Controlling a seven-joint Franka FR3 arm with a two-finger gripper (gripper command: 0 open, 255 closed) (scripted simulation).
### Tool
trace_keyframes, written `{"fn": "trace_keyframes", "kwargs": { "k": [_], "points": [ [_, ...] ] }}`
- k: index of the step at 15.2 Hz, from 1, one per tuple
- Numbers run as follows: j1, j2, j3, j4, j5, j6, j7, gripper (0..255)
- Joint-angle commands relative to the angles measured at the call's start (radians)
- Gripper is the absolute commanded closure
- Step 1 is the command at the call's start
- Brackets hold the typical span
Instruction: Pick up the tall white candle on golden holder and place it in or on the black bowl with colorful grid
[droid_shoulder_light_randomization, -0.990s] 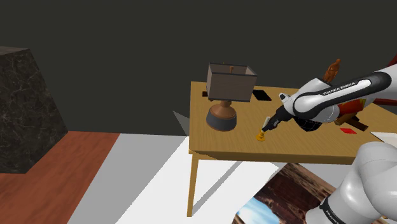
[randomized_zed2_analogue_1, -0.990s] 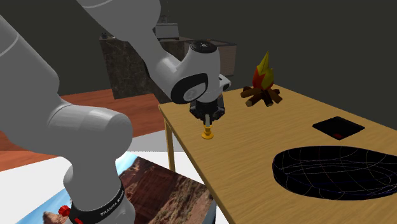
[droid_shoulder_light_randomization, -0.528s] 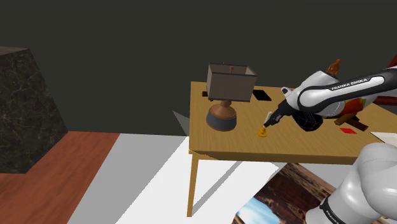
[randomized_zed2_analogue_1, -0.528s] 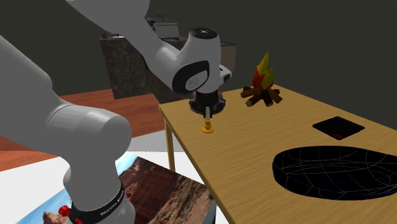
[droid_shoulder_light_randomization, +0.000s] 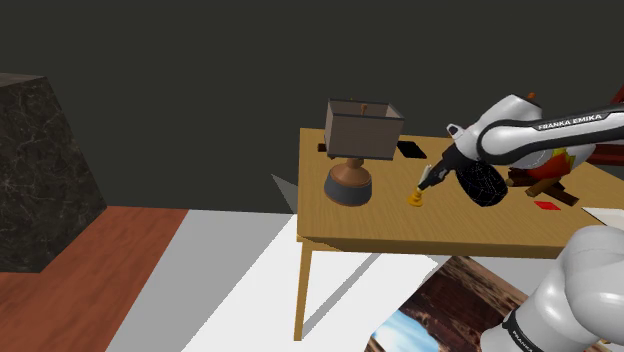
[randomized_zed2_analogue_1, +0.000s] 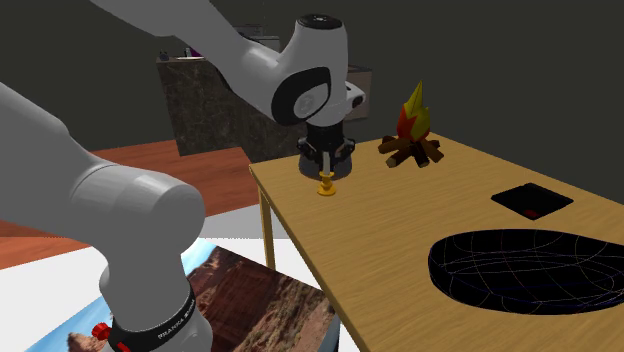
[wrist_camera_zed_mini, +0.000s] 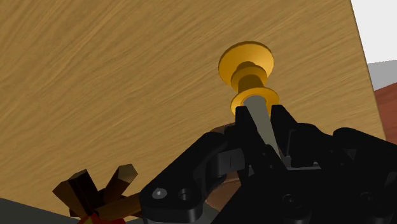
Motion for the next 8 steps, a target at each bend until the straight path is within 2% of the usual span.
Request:
{"fn": "trace_keyframes", "kwargs": {
  "k": [1,8],
  "points": [
    [-0.008,-0.018,0.013,0.018,-0.003,-0.037,0.008,255],
    [-0.026,-0.073,0.059,0.078,-0.006,-0.152,0.039,255]
  ]
}}
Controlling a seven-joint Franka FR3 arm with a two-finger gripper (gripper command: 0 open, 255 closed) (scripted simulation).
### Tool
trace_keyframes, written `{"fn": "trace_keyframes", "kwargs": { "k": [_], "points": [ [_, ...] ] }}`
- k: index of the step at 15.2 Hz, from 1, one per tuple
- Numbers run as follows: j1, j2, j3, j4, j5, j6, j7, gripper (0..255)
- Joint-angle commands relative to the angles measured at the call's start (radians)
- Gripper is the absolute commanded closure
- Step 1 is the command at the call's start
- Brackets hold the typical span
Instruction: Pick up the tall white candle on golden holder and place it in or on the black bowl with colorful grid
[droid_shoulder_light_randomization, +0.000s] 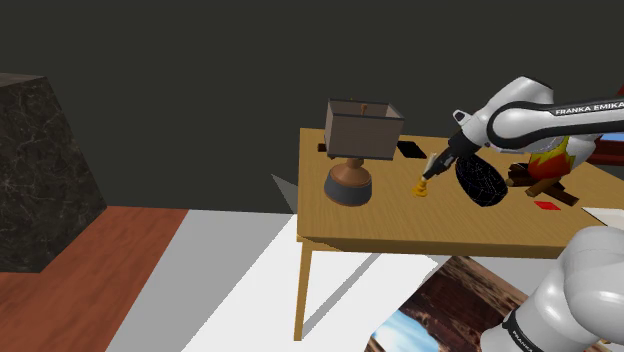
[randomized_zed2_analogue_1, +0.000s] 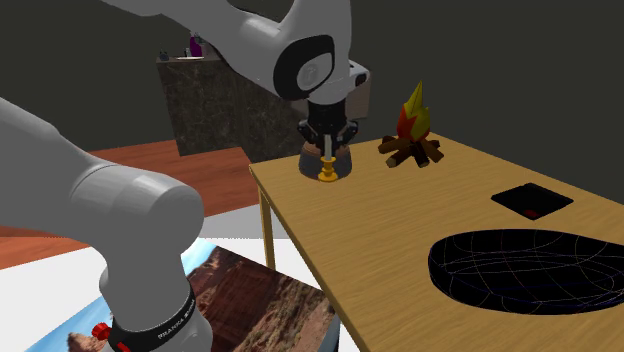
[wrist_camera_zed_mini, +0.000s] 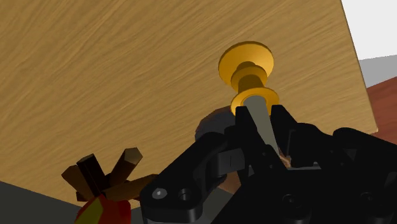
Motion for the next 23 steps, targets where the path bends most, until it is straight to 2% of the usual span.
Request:
{"fn": "trace_keyframes", "kwargs": {
  "k": [1,10,17,23],
  "points": [
    [-0.001,-0.013,0.016,0.019,0.002,-0.033,0.013,255],
    [-0.006,-0.055,0.059,0.109,0.008,-0.163,0.041,255],
    [-0.004,0.02,-0.13,0.235,-0.002,-0.209,-0.149,255],
    [0.051,0.117,-0.313,0.384,0.027,-0.253,-0.314,255]
  ]
}}
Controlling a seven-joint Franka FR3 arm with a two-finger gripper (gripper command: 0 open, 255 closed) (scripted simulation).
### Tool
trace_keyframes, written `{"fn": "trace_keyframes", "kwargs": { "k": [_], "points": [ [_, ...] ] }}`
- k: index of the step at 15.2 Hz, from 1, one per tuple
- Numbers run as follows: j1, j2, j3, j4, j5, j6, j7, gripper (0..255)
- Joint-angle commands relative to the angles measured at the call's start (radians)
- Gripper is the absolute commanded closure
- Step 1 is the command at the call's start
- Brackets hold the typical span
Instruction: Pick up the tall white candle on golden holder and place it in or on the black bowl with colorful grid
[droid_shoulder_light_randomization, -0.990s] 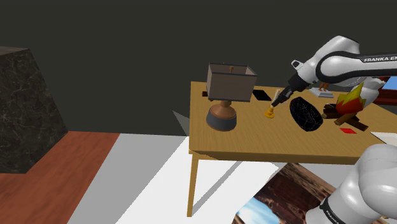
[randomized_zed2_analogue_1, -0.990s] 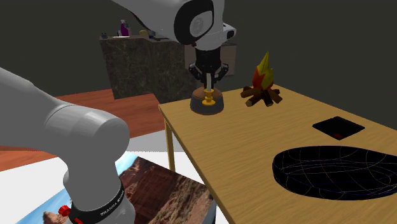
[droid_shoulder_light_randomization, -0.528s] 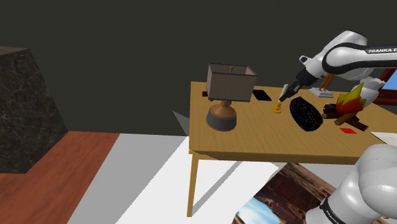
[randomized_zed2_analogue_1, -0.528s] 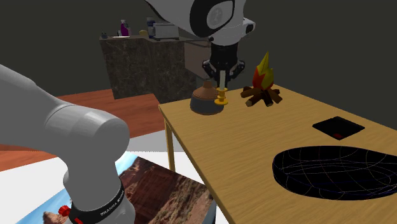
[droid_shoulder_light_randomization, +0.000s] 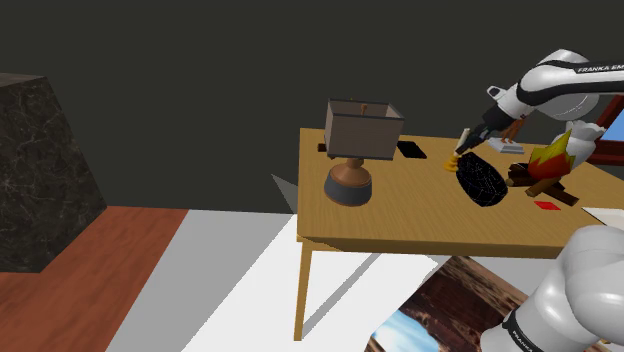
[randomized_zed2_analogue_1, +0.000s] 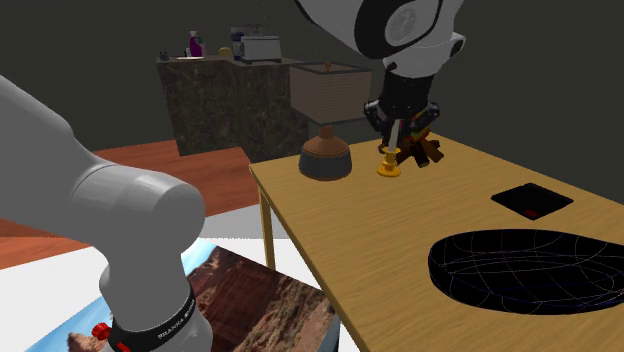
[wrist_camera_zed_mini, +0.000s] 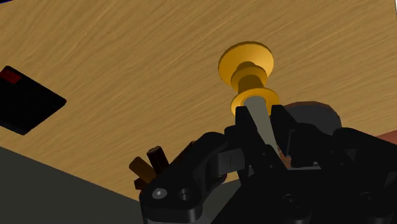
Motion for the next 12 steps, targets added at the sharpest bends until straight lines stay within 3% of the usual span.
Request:
{"fn": "trace_keyframes", "kwargs": {
  "k": [1,5,8,10,12],
  "points": [
    [0.031,0.041,-0.075,0.065,0.018,-0.021,-0.065,255],
    [0.116,0.124,-0.233,0.188,0.068,-0.058,-0.182,255],
    [0.22,0.195,-0.39,0.293,0.125,-0.093,-0.276,255],
    [0.327,0.243,-0.533,0.369,0.169,-0.121,-0.339,255],
    [0.484,0.267,-0.719,0.45,0.193,-0.151,-0.384,255]
  ]
}}
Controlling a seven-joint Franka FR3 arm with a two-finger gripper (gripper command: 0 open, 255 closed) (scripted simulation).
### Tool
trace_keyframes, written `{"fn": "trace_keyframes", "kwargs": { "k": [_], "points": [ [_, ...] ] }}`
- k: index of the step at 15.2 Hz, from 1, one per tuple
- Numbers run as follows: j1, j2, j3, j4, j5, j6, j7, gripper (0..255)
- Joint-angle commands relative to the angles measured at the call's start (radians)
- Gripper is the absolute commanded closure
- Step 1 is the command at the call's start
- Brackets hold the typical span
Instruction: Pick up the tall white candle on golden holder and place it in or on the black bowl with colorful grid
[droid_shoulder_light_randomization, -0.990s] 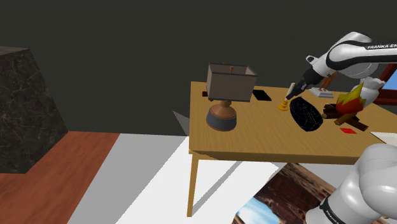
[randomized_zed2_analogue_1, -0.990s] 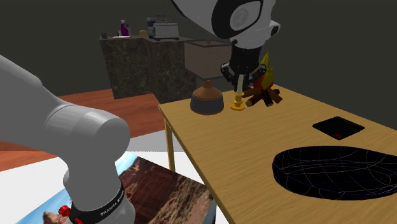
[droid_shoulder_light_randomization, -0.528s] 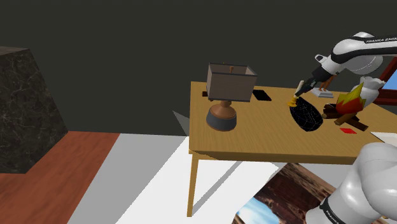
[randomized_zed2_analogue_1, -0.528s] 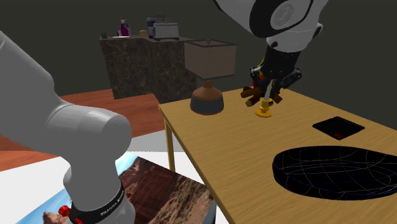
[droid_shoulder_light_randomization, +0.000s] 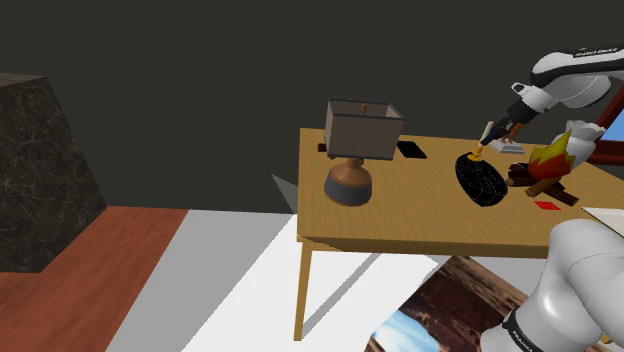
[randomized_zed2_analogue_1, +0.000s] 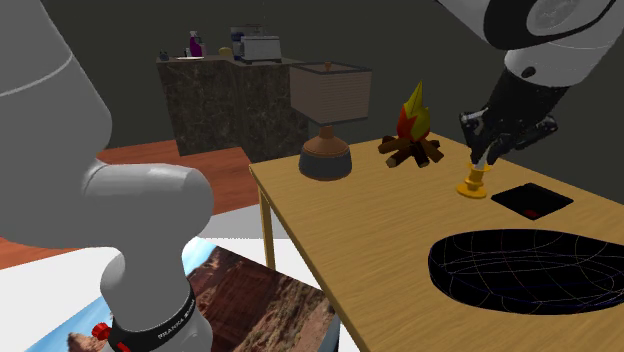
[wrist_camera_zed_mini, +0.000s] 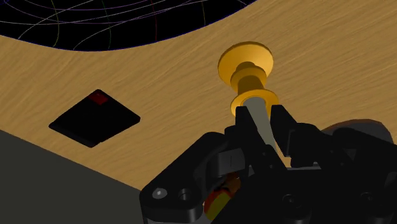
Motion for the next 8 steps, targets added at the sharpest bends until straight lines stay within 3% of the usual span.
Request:
{"fn": "trace_keyframes", "kwargs": {
  "k": [1,4,8],
  "points": [
    [0.179,0.009,-0.199,0.086,0.009,-0.026,-0.034,255],
    [0.37,-0.09,-0.379,0.223,-0.085,-0.075,-0.011,255],
    [0.549,-0.23,-0.524,0.438,-0.195,-0.164,0.005,255]
  ]
}}
